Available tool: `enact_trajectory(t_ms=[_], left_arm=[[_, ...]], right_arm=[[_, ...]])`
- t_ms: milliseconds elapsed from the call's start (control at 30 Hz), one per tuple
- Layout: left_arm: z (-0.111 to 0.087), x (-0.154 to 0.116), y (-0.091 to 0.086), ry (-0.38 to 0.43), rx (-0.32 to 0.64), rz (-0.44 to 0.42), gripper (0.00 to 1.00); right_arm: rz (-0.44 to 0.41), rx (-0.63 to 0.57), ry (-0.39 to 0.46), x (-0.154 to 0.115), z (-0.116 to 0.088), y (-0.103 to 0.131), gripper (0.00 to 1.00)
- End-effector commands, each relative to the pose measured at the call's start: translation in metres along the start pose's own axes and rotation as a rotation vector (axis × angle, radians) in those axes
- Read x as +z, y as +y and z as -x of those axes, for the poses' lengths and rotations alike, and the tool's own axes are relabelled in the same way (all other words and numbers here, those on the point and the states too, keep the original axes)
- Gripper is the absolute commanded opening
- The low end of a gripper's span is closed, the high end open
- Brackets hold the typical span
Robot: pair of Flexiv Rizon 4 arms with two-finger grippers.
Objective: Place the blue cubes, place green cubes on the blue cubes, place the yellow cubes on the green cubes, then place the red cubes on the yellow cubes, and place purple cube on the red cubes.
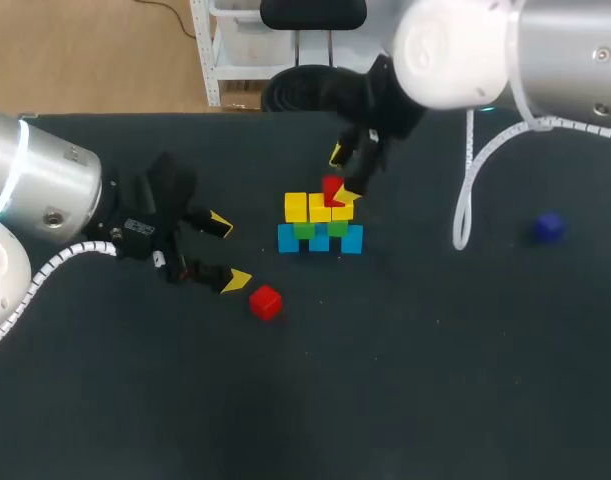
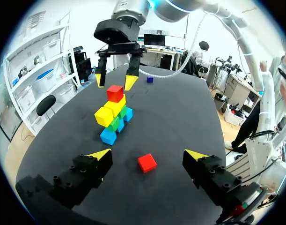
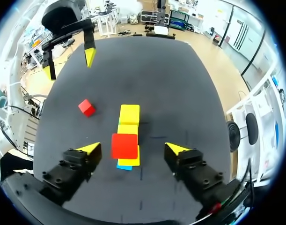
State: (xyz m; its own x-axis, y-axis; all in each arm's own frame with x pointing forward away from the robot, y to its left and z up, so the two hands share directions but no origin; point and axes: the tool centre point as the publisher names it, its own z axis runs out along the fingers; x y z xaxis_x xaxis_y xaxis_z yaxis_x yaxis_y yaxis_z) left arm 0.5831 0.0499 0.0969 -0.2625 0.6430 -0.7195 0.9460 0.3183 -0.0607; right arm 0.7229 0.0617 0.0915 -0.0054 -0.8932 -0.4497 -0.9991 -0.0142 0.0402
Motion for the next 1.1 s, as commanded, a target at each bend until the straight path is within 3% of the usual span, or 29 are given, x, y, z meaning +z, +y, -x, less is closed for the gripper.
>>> enact_trajectory(t_ms=[33,467,1100], left_arm=[[-0.001,0.001,0.0,-0.005,0.001,0.0,1.0],[-0.001,0.001,0.0,-0.005,0.001,0.0,1.0],[-0.001,0.001,0.0,-0.005,0.001,0.0,1.0]], right_arm=[[-0.035,0.006,-0.013,-0.014,-0.005,0.011,1.0],[-0.113,0.057,-0.078,-0.04,-0.028,0.034,1.0],[-0.223,0.208,-0.205,-0.062,-0.085,0.084,1.0]])
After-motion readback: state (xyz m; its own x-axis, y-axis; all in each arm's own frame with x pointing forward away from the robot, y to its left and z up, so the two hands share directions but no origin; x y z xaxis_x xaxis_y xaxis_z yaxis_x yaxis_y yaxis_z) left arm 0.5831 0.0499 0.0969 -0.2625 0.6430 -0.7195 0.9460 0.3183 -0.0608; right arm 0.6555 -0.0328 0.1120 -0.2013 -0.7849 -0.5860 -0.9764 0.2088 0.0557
